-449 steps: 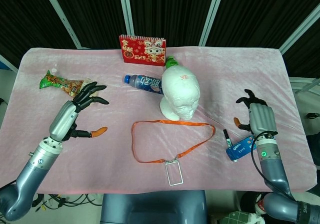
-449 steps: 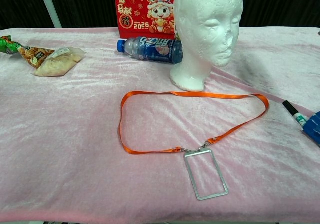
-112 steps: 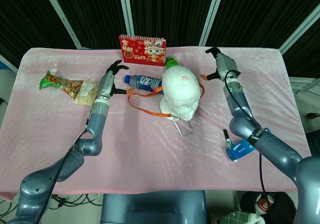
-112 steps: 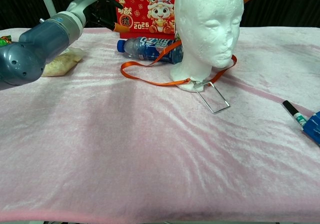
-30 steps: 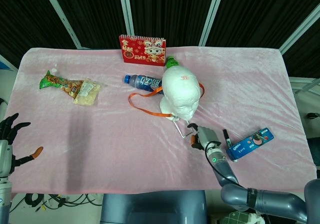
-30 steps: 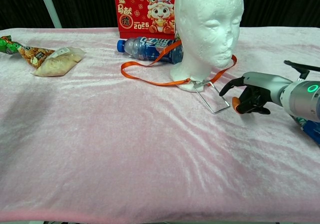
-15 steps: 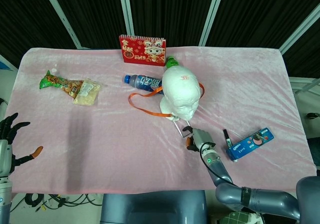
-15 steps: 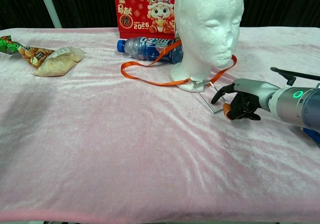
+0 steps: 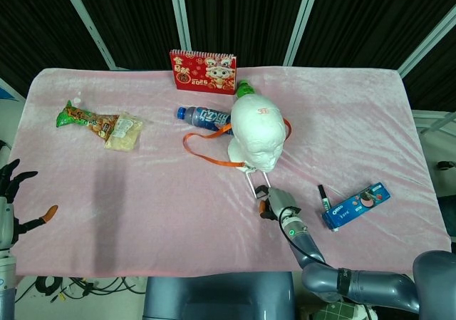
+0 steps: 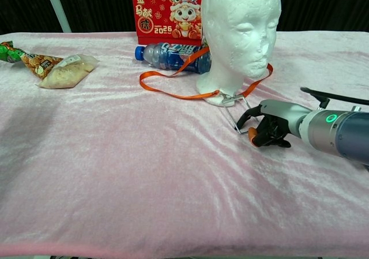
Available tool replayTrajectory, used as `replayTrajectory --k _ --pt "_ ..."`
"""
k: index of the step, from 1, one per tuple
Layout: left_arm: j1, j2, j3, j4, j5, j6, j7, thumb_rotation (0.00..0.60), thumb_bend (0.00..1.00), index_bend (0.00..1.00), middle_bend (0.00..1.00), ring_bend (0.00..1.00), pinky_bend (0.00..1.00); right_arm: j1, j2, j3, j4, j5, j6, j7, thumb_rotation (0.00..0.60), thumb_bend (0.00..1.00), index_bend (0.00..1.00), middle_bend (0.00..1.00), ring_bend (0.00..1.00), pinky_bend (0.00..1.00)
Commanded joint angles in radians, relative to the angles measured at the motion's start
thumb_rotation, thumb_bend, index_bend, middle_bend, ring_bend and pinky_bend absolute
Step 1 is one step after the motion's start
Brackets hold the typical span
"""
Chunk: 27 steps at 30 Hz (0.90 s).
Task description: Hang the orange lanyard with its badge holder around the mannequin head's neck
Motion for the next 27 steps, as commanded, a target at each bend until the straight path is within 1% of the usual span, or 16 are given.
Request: replayTrajectory --k 1,3,5,9,12,16,23,24,27 --pt "0.001 -0.001 -0.003 0.000 -0.002 -0.003 0.000 0.600 0.16 0.25 0.06 0.00 0.00 0.001 -0.005 0.004 0.005 0.002 -0.005 0.009 0.600 0.72 0.37 0.87 0.88 0.87" --pt "0.003 0.000 -0.006 -0.001 -0.003 -0.004 -0.002 0.600 0.16 0.26 0.06 0.00 0.00 -0.001 -0.010 0.013 0.011 0.001 -0.008 0.025 0.600 0.73 0.41 0.87 0.88 0.87" --pt "0.005 -0.001 -0.010 -0.001 -0.003 -0.001 -0.002 0.600 0.17 0.26 0.06 0.00 0.00 -0.003 -0.013 0.020 0.014 -0.002 -0.009 0.037 0.600 0.73 0.47 0.87 0.88 0.87" --pt "0.009 -0.001 -0.016 -0.004 -0.002 0.006 -0.005 0.600 0.17 0.26 0.06 0.00 0.00 -0.008 -0.008 0.020 0.010 -0.008 -0.013 0.049 0.600 0.74 0.57 0.88 0.89 0.87" --pt "0.012 0.000 -0.019 -0.004 0.000 0.007 -0.006 0.600 0.17 0.26 0.06 0.00 0.00 -0.014 -0.003 0.017 0.001 -0.018 -0.014 0.058 0.600 0.76 0.63 0.89 0.90 0.88" --pt "0.013 0.002 -0.017 -0.009 0.002 -0.002 -0.008 0.600 0.17 0.26 0.06 0.00 0.00 -0.023 0.007 0.008 -0.018 -0.036 -0.013 0.068 0.600 0.77 0.67 0.89 0.90 0.88" --pt "0.018 0.002 -0.025 -0.010 0.003 0.001 -0.008 0.600 0.17 0.26 0.06 0.00 0.00 -0.038 0.041 0.000 -0.081 -0.088 0.023 0.069 0.600 0.77 0.67 0.89 0.90 0.88" --pt "0.019 0.002 -0.026 -0.010 0.003 0.002 -0.008 0.600 0.17 0.26 0.06 0.00 0.00 -0.041 0.048 -0.002 -0.092 -0.098 0.028 0.068 0.600 0.77 0.65 0.89 0.89 0.88" --pt "0.019 0.003 -0.026 -0.010 0.004 -0.003 -0.007 0.600 0.17 0.26 0.06 0.00 0.00 -0.055 0.072 -0.013 -0.127 -0.132 0.046 0.071 0.600 0.76 0.53 0.88 0.89 0.88"
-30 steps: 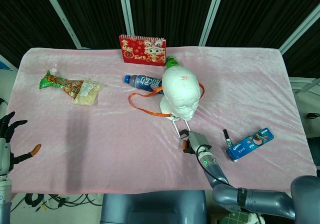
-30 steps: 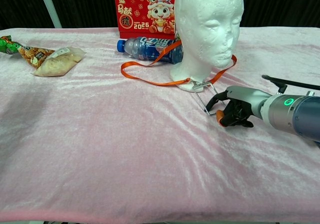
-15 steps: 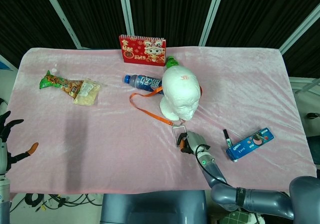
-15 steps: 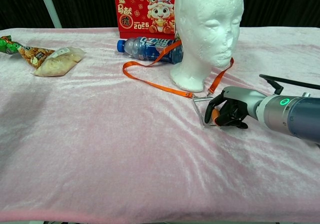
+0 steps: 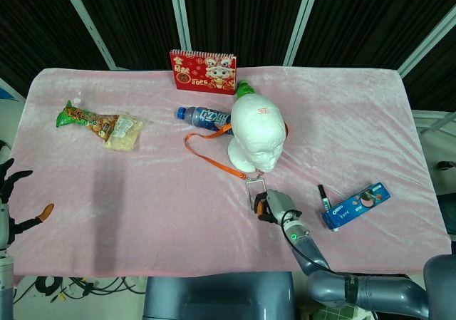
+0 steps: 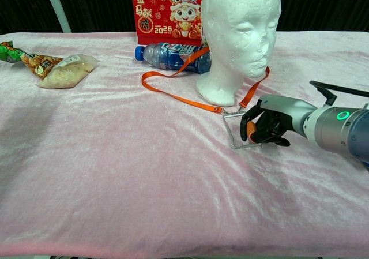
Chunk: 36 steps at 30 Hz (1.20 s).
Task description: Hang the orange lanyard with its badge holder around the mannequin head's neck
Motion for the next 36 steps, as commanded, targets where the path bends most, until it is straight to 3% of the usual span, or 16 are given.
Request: replayTrajectory --k 1,9,36 --pt "0.000 0.002 0.001 0.001 0.003 -0.004 0.000 0.600 0.17 0.26 0.06 0.00 0.00 -0.017 0.028 -0.017 -0.034 -0.039 0.021 -0.001 0.600 0.76 0.50 0.88 0.89 0.87" --pt "0.001 -0.001 0.006 0.002 0.013 -0.013 0.007 0.600 0.17 0.26 0.06 0.00 0.00 -0.015 0.050 -0.068 -0.012 -0.065 0.021 -0.053 0.600 0.75 0.36 0.87 0.88 0.87" --pt "0.008 -0.005 -0.005 0.002 0.017 -0.016 0.011 0.600 0.17 0.26 0.05 0.00 0.00 -0.058 -0.008 -0.143 0.031 -0.170 0.051 -0.064 0.600 0.77 0.36 0.87 0.88 0.87"
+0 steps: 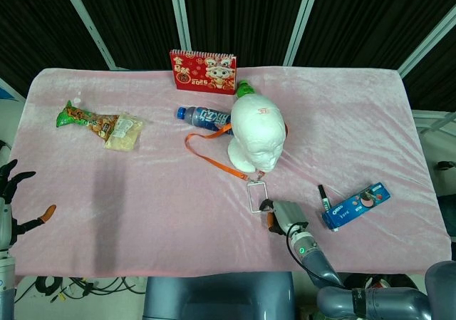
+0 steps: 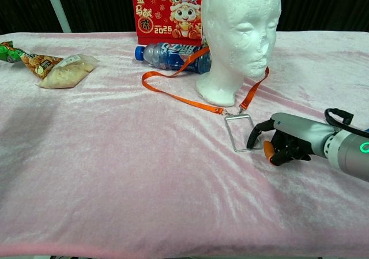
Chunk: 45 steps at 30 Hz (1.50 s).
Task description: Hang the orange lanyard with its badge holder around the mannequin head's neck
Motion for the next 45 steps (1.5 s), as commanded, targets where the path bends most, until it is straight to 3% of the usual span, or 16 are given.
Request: replayTrajectory --k 1,37,45 --pt "0.000 -0.001 0.000 0.000 0.001 -0.001 0.000 0.600 0.17 0.26 0.05 0.00 0.00 -0.009 -0.004 -0.008 0.001 -0.014 0.002 0.005 0.600 0.77 0.36 0.87 0.88 0.87" --pt "0.008 -0.002 -0.011 -0.002 0.001 -0.001 0.005 0.600 0.17 0.26 0.05 0.00 0.00 -0.182 0.123 -0.200 -0.217 -0.284 0.075 0.050 0.600 0.77 0.36 0.87 0.88 0.87" --pt "0.007 -0.004 -0.008 0.000 0.004 -0.005 0.011 0.600 0.17 0.26 0.05 0.00 0.00 -0.200 0.142 -0.201 -0.223 -0.330 0.068 0.077 0.600 0.76 0.36 0.86 0.86 0.86"
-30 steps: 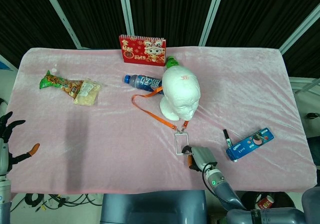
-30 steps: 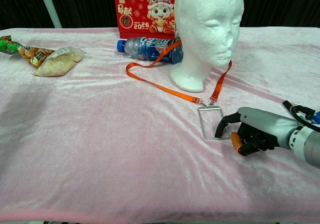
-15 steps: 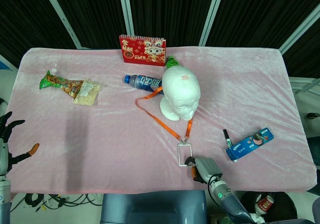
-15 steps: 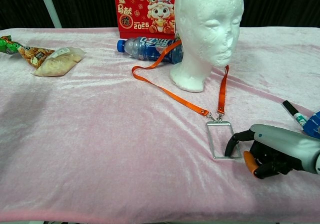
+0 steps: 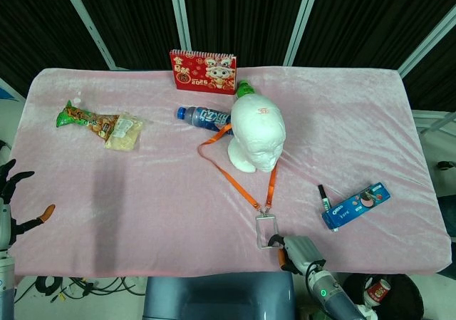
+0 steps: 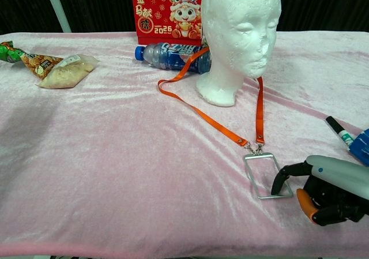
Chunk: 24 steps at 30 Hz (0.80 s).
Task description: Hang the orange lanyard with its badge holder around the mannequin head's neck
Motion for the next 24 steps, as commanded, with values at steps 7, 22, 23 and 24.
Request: replayTrajectory --k 7,22,23,24 --pt "0.000 -0.002 0.002 0.000 0.002 -0.003 0.007 0.600 0.17 0.26 0.05 0.00 0.00 0.011 0.023 0.080 0.007 0.012 -0.038 0.077 0.600 0.60 0.20 0.81 0.84 0.83" --pt "0.002 0.013 0.022 -0.014 0.015 -0.018 0.033 0.600 0.17 0.26 0.05 0.00 0.00 -0.061 0.338 0.173 -0.005 0.020 0.080 0.168 0.600 0.25 0.18 0.35 0.48 0.45" --pt "0.003 0.014 0.023 -0.016 0.018 -0.017 0.037 0.600 0.17 0.26 0.05 0.00 0.00 -0.076 0.355 0.172 -0.007 0.020 0.103 0.169 0.600 0.24 0.18 0.30 0.43 0.41" --pt "0.004 0.015 0.025 -0.017 0.021 -0.014 0.041 0.600 0.17 0.26 0.05 0.00 0.00 -0.095 0.373 0.170 -0.009 0.017 0.129 0.177 0.600 0.24 0.18 0.26 0.40 0.38"
